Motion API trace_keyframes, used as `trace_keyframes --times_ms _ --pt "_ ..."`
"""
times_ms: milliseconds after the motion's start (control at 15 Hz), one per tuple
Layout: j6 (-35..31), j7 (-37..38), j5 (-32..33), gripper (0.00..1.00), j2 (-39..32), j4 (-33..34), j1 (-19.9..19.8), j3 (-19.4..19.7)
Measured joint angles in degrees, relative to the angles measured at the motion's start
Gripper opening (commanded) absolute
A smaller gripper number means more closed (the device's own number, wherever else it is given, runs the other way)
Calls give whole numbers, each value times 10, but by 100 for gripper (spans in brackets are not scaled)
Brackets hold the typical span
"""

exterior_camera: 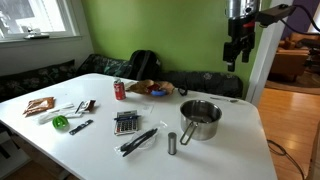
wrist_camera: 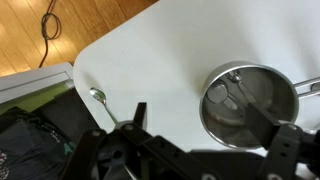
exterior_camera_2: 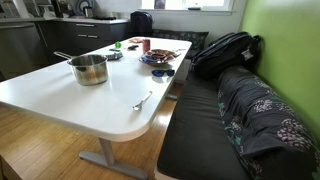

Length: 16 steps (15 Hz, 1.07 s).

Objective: Move the spoons from the pot to the table

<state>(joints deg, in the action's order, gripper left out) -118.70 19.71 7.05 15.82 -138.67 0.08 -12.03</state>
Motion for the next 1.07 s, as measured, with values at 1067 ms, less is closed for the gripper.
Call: trace_keyframes --times_ms 1067 --pt "-63 -89 87 100 -206 55 60 1"
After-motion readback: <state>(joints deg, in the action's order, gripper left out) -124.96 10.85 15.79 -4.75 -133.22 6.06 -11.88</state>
